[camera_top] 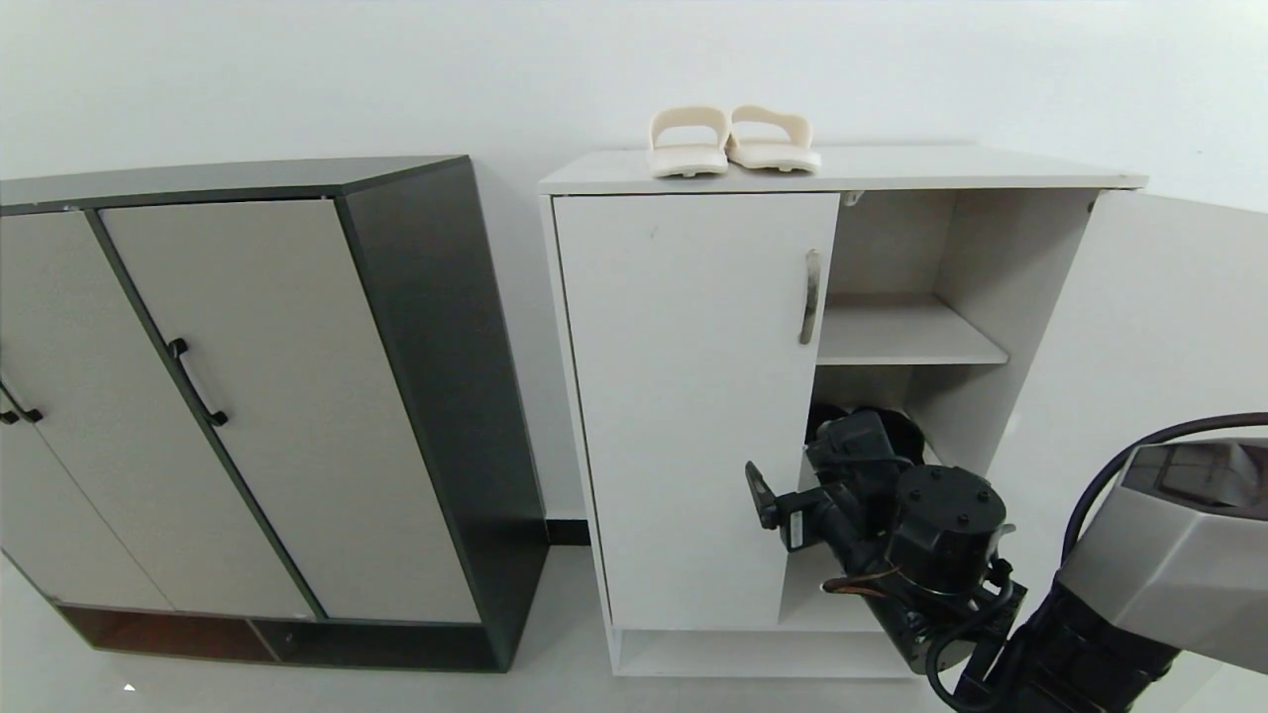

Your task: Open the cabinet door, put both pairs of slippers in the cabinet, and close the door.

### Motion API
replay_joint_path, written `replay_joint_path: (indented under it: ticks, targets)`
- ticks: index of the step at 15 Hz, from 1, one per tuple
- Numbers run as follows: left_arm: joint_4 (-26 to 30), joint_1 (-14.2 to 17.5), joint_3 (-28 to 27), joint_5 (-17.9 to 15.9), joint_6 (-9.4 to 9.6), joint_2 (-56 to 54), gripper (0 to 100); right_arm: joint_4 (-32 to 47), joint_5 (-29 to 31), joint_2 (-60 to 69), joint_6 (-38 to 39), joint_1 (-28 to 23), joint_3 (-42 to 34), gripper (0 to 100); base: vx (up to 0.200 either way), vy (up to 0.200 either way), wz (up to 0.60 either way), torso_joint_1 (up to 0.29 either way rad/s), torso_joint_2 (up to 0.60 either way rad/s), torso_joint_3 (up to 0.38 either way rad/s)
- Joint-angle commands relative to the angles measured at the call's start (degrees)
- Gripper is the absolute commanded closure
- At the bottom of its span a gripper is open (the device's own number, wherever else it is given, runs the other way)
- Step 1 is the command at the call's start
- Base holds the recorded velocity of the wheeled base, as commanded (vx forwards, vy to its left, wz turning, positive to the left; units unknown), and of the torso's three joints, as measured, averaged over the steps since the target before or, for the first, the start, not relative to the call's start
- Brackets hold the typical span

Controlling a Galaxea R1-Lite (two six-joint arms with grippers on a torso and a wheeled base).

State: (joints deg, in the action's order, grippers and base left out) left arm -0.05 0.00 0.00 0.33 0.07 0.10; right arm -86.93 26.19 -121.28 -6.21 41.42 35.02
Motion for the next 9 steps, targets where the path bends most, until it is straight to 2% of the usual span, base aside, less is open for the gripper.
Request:
replay_joint_path:
  ticks: [1, 5, 7, 9]
  targets:
    - [-0.04, 0.00, 0.00, 0.02, 0.01, -0.01, 100, -0.34, -0.35, -1.24, -0.12, 0.06, -0.31, 0, 0.000, 0.000, 0.00, 0.000, 0.00, 0.000]
    - [-0.04, 0.00, 0.00, 0.02, 0.01, -0.01, 100, -0.52, -0.78, -1.06, -0.12, 0.15, -0.48, 0, 0.000, 0.000, 0.00, 0.001, -0.02, -0.023]
    - [0.05, 0.00, 0.00, 0.02, 0.01, -0.01, 100, -0.52, -0.78, -1.06, -0.12, 0.24, -0.66, 0, 0.000, 0.000, 0.00, 0.027, -0.20, -0.264]
    - [0.05, 0.00, 0.00, 0.02, 0.01, -0.01, 100, -0.52, -0.78, -0.97, -0.12, 0.24, -0.66, 0, 0.000, 0.000, 0.00, 0.041, -0.44, -0.337]
